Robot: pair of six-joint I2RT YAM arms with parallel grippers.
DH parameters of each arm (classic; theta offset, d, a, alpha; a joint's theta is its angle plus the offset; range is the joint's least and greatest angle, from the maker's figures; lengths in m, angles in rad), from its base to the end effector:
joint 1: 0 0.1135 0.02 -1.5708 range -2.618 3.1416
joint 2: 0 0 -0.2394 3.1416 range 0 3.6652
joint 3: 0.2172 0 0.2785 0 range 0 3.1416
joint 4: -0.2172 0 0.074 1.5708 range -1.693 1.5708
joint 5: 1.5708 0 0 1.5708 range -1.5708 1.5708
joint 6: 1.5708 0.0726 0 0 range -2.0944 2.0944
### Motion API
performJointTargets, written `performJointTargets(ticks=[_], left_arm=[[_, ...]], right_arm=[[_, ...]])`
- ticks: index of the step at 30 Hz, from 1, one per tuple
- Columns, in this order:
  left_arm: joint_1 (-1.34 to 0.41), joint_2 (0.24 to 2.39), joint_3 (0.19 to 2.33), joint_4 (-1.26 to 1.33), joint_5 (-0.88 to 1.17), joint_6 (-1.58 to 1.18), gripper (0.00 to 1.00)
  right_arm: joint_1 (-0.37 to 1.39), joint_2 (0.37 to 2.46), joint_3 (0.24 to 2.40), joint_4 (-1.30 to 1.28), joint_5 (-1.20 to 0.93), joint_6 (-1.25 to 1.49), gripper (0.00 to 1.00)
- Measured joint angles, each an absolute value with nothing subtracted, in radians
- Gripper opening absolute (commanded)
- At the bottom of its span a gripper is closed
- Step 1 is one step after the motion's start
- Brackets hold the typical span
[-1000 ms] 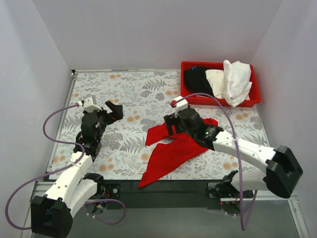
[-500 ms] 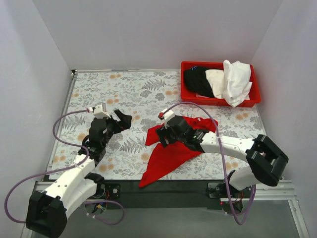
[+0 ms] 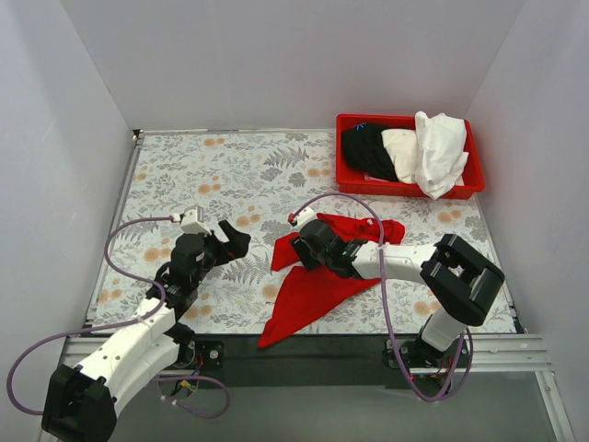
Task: Fold and stack the t-shirts
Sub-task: Flatten the tshirt out
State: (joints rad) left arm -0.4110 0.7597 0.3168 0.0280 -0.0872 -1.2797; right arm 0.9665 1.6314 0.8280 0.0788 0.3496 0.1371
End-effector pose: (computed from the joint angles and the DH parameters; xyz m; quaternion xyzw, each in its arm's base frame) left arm 0.2333 -0.0948 0.1571 -0.3737 0.7491 -0.3841 0.3894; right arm 0.2324 0.2928 0.1041 -0.2964 0.8506 0.0769 0.4275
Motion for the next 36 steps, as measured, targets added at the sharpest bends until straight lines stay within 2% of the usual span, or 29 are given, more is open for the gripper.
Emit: performJointTargets(ticks=[1, 2, 4, 5, 16, 25, 36], left_arm=[[-0.414, 0.755, 0.317, 0.026, -0.087, -1.28, 0.89], [-0.417, 0.749, 0.316, 0.024, -0.087, -1.279, 0.89], [-0.422, 0.742, 0.313, 0.023, -0.086, -1.279, 0.89], [-0.426, 0.737, 0.307, 0.024, -0.085, -1.279, 0.88], [-0.53, 0.718, 0.21, 0.003, 0.027, -1.279, 0.86], [-0.707, 0.729, 0.213, 0.001, 0.042, -1.279, 0.84], [-0.962, 0.774, 0.245, -0.072, 0.02, -1.313, 0.79]], right_arm=[[0.966, 1.631, 0.83, 0.08, 0.364, 0.139, 0.43], [0.966, 1.631, 0.832, 0.08, 0.376, 0.139, 0.32], [0.966, 1.63, 0.835, 0.079, 0.397, 0.136, 0.16], [0.966, 1.628, 0.836, 0.079, 0.407, 0.135, 0.02], [0.911, 1.574, 0.838, 0.046, 0.474, 0.129, 0.01], [0.701, 1.275, 0.834, -0.009, 0.559, 0.135, 0.01], [0.44, 1.119, 0.809, -0.123, 0.64, 0.126, 0.01]])
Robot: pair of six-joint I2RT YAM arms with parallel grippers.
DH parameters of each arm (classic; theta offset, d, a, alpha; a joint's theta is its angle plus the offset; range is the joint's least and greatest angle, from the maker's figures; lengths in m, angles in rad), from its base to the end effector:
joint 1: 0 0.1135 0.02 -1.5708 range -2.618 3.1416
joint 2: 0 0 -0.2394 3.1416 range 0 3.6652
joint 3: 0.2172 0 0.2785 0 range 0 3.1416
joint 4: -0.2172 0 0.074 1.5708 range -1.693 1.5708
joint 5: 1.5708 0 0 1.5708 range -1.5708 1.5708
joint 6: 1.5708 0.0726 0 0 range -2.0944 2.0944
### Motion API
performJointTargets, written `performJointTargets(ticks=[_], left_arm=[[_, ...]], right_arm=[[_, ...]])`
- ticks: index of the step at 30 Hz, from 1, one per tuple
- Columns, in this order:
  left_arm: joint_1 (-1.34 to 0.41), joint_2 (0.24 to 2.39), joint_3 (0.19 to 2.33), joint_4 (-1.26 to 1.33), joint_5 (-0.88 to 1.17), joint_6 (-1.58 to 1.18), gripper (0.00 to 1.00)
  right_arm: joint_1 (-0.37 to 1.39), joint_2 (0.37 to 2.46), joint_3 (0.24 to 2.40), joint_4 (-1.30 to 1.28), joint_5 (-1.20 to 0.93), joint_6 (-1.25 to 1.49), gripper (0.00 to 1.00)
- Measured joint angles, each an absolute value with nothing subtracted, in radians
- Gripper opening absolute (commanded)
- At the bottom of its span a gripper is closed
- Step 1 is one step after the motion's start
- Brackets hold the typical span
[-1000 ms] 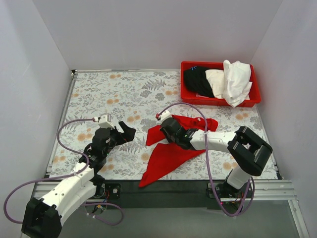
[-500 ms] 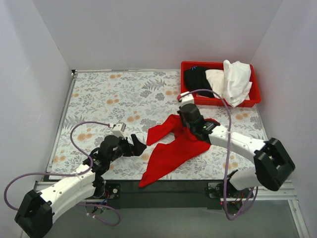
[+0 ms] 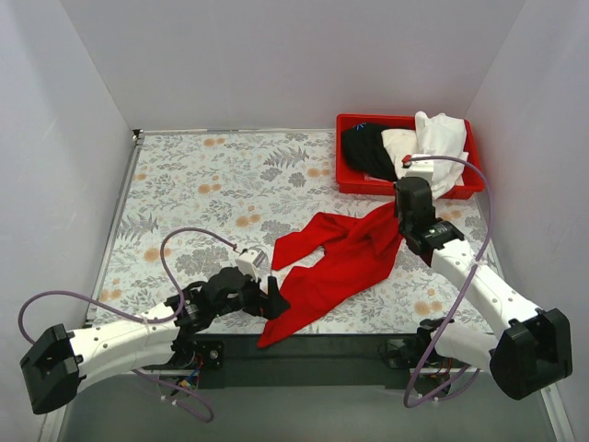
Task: Fold and stack the t-shirts
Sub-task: Flatten the tshirt out
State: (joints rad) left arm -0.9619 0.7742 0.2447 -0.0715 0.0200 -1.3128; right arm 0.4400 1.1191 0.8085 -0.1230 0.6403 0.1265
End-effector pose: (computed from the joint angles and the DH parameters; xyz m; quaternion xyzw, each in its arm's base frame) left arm 0.1331 -0.1934 0.1124 -0.1498 0.8719 -0.4267 0.1877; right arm 0.3015 0.0940 0.2474 0.0425 0.8165 -0.1118 0.5648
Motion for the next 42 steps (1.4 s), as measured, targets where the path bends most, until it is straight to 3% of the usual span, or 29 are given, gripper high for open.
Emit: performJointTargets(ticks=[15, 23, 33, 42], left_arm=[[-1.287, 0.848, 0.358, -0.303, -0.209, -1.486, 0.66], [-1.393, 0.882, 0.369, -0.41, -0.286, -1.597, 0.53], [-1.549, 0.915, 0.473, -0.572, -0.436, -1.736, 0.57], [-1.679, 0.995, 0.561, -0.673, -0.523, -1.773, 0.55]], right_arm=[[0.302, 1.085, 0.809, -0.141, 0.578, 0.109, 0.01], [0.242, 1.085, 0.809, -0.149, 0.542, 0.105, 0.01], [0.206, 1.087, 0.809, -0.157, 0.508, 0.105, 0.01], [0.187, 1.092, 0.809, -0.157, 0.487, 0.105, 0.01]])
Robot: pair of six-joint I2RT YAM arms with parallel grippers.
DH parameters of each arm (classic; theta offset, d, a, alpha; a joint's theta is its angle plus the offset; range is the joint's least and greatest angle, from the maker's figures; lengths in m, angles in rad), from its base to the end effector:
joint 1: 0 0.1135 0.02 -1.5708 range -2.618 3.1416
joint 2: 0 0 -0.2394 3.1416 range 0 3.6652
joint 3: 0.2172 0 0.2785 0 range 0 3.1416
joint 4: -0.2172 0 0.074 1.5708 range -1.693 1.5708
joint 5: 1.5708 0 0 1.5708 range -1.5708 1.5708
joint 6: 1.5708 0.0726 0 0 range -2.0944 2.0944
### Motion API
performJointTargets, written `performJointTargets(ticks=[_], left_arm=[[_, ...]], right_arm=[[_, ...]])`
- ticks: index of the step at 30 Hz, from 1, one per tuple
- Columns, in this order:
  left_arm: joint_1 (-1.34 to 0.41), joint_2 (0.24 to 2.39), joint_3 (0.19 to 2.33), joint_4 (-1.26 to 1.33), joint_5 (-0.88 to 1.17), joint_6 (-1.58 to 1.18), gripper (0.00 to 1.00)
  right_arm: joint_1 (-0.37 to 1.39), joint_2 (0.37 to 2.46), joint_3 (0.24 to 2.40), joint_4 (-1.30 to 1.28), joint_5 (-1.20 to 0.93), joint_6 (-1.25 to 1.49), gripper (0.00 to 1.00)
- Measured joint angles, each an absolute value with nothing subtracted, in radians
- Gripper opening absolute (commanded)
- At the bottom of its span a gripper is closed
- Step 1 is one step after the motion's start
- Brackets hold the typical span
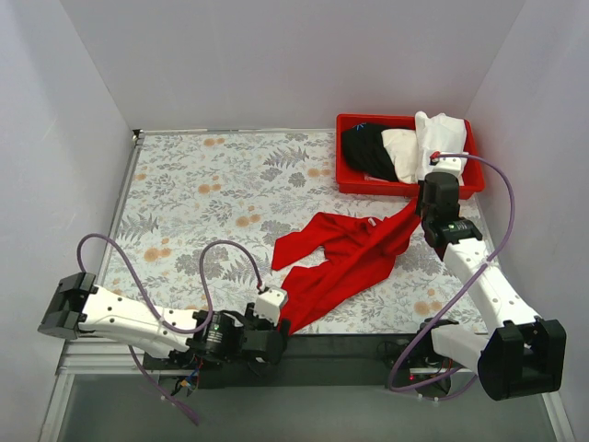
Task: Fold and stack the t-shirts
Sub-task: Flatten the tshirt out
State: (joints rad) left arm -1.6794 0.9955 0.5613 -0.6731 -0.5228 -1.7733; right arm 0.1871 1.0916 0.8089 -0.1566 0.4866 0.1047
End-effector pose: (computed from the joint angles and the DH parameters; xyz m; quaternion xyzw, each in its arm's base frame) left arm 0.0119 -0.2255 0.1319 -0.1034 0.9364 -0.2582 0.2141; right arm 0.3134 0.0248 0.2489 0.0953 0.8239 -0.1256 0.5443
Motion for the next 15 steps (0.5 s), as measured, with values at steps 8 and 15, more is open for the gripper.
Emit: performJointTargets(ticks=[8, 15], left_arm=[[-1.765, 1.078, 0.606, -0.68, -0.536, -1.771, 0.55], [-1.765, 1.079, 0.564, -0.647, -0.54, -1.774, 0.56]], right_arm=[[0.178, 1.106, 0.809, -0.157, 0.464, 0.105, 0.01], [0.176, 1.106, 0.809, -0.157, 0.445, 0.105, 0.01]])
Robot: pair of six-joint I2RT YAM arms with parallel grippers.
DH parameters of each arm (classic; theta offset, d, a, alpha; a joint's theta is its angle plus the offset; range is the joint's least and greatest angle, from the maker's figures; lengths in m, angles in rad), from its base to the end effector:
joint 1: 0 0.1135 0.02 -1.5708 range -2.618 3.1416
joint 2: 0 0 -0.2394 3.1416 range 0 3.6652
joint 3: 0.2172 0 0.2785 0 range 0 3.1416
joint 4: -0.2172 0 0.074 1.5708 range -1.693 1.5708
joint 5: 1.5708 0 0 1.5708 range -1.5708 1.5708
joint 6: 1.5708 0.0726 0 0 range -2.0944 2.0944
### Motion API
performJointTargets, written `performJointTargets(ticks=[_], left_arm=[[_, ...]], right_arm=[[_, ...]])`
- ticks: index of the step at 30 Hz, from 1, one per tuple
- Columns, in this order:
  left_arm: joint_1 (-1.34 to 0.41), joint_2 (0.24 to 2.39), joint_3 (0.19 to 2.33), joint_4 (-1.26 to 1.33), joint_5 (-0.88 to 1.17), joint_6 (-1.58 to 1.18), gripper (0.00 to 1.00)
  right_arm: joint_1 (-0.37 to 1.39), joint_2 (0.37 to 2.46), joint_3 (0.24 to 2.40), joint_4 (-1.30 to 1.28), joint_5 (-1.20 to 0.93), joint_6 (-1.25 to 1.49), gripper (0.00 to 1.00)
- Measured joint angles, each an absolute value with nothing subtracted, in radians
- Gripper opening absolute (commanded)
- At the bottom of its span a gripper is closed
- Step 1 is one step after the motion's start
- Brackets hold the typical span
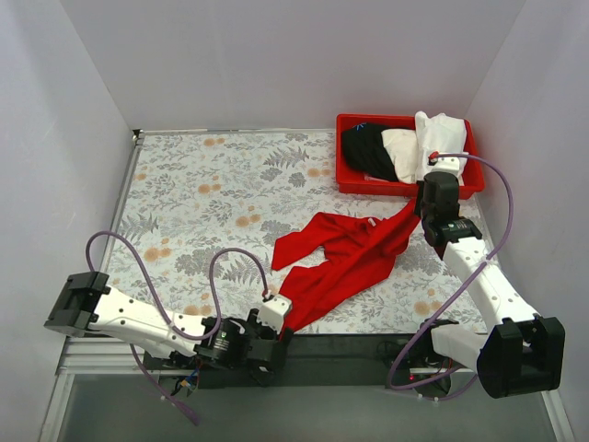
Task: Fold and stack the t-shirts
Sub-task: Flatten the tshirt out
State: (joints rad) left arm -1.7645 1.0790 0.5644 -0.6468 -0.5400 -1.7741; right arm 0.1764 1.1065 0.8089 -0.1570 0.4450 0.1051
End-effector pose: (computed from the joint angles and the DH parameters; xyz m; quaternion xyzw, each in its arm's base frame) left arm -0.0072 -0.2304 0.1179 -0.0587 0.9434 -0.2436 0.2174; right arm 0.3163 0.0246 0.2439 0.0873 0.8310 -0.1129 0.5377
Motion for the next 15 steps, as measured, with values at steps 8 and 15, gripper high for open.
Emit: performJointTargets(ticks=[8, 15], left_arm=[[-1.765, 1.156, 0.562, -0.635, -0.546, -1.774, 0.55], [-1.761, 1.247, 0.596, -0.66, -0.562, -1.786, 0.49]], right_arm=[[0.176, 1.097, 0.809, -0.157, 0.424, 0.105, 0.01], [0.176, 1.085, 0.809, -0.157, 0.414, 0.105, 0.01]])
